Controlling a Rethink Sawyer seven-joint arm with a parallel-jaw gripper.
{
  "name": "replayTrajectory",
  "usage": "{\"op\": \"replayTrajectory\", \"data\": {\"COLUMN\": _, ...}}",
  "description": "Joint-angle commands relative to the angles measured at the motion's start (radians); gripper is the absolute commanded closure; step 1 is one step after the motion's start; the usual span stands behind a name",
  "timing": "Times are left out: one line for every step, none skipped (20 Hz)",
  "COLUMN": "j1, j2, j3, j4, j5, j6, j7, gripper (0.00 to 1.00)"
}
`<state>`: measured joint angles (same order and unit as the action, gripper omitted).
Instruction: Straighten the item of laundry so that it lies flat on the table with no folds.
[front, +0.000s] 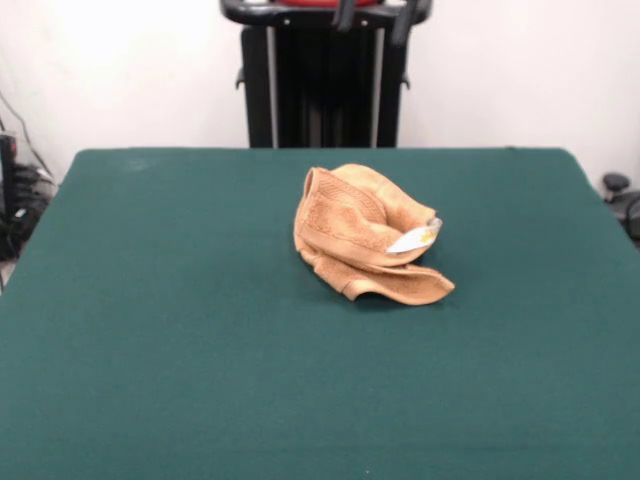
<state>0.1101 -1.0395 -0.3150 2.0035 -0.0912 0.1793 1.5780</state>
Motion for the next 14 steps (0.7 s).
{"op": "replayTrajectory", "data": {"j1": 0.000, "j2": 0.127, "j3": -0.004, "j4": 0.016, "j5": 0.050, "j6": -0.129, "j7": 0.272, "gripper": 0.00}}
{"op": "replayTrajectory", "data": {"j1": 0.002, "j2": 0.136, "j3": -0.009, "j4": 0.015, "j5": 0.055, "j6": -0.140, "j7": 0.269, "gripper": 0.00}}
{"op": "replayTrajectory", "data": {"j1": 0.008, "j2": 0.151, "j3": -0.016, "j4": 0.011, "j5": 0.059, "j6": -0.154, "j7": 0.268, "gripper": 0.00}}
{"op": "replayTrajectory", "data": {"j1": 0.009, "j2": 0.157, "j3": -0.018, "j4": 0.010, "j5": 0.065, "j6": -0.163, "j7": 0.266, "gripper": 0.00}}
{"op": "replayTrajectory", "data": {"j1": 0.008, "j2": 0.163, "j3": -0.018, "j4": 0.005, "j5": 0.070, "j6": -0.172, "j7": 0.263, "gripper": 0.00}}
{"op": "replayTrajectory", "data": {"j1": 0.004, "j2": 0.164, "j3": -0.013, "j4": 0.006, "j5": 0.074, "j6": -0.183, "j7": 0.258, "gripper": 0.00}}
{"op": "replayTrajectory", "data": {"j1": -0.009, "j2": 0.161, "j3": 0.003, "j4": 0.011, "j5": 0.072, "j6": -0.208, "j7": 0.256, "gripper": 0.00}}
{"op": "replayTrajectory", "data": {"j1": -0.021, "j2": 0.160, "j3": 0.018, "j4": 0.015, "j5": 0.072, "j6": -0.231, "j7": 0.255, "gripper": 0.00}}
{"op": "replayTrajectory", "data": {"j1": -0.030, "j2": 0.167, "j3": 0.032, "j4": 0.020, "j5": 0.074, "j6": -0.291, "j7": 0.269, "gripper": 0.00}}
{"op": "replayTrajectory", "data": {"j1": -0.029, "j2": 0.177, "j3": 0.031, "j4": 0.016, "j5": 0.076, "j6": -0.302, "j7": 0.269, "gripper": 0.00}}
{"op": "replayTrajectory", "data": {"j1": -0.030, "j2": 0.191, "j3": 0.032, "j4": 0.009, "j5": 0.078, "j6": -0.313, "j7": 0.265, "gripper": 0.00}}
{"op": "replayTrajectory", "data": {"j1": -0.030, "j2": 0.198, "j3": 0.033, "j4": 0.006, "j5": 0.081, "j6": -0.318, "j7": 0.264, "gripper": 0.00}}
{"op": "replayTrajectory", "data": {"j1": -0.024, "j2": 0.209, "j3": 0.025, "j4": 0.000, "j5": 0.091, "j6": -0.333, "j7": 0.265, "gripper": 0.00}}
{"op": "replayTrajectory", "data": {"j1": -0.019, "j2": 0.216, "j3": 0.020, "j4": -0.005, "j5": 0.097, "j6": -0.334, "j7": 0.261, "gripper": 0.00}}
